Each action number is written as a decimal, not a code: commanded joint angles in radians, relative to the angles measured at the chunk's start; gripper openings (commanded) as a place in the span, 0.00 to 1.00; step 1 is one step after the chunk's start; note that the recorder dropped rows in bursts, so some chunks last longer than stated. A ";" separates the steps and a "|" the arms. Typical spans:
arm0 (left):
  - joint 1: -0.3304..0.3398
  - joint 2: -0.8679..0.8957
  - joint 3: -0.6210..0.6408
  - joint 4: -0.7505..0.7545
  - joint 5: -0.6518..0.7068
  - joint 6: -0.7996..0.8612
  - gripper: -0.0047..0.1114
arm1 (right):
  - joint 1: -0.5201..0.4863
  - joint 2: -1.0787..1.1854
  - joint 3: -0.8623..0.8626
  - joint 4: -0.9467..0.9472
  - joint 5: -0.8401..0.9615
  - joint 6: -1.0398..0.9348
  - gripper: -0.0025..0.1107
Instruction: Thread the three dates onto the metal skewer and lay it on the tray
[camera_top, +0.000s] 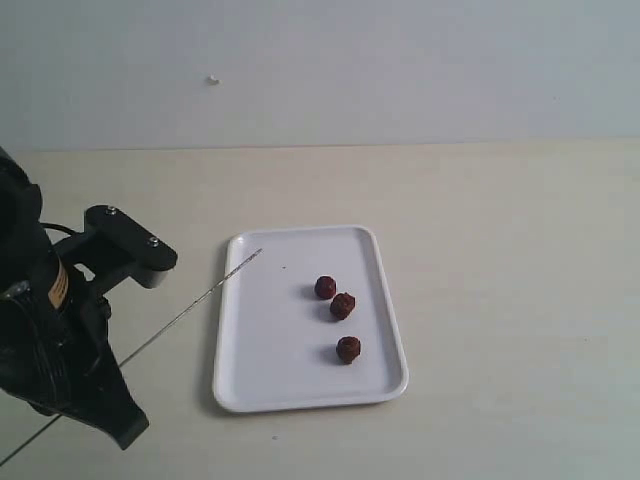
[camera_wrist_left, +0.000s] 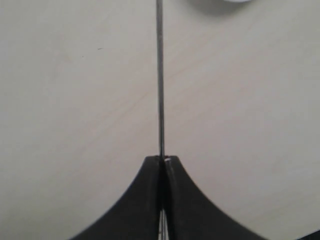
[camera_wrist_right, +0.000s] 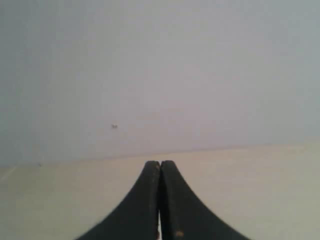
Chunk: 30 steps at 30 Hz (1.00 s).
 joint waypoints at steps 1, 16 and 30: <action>0.001 -0.008 0.004 -0.008 0.008 0.002 0.04 | -0.005 0.229 -0.156 -0.009 0.168 -0.090 0.02; 0.001 -0.008 0.004 -0.016 0.012 0.002 0.04 | -0.005 0.683 -0.514 -0.007 0.761 -0.370 0.02; 0.001 -0.008 0.025 -0.061 -0.002 -0.102 0.04 | 0.066 1.102 -0.905 0.020 0.964 -0.530 0.02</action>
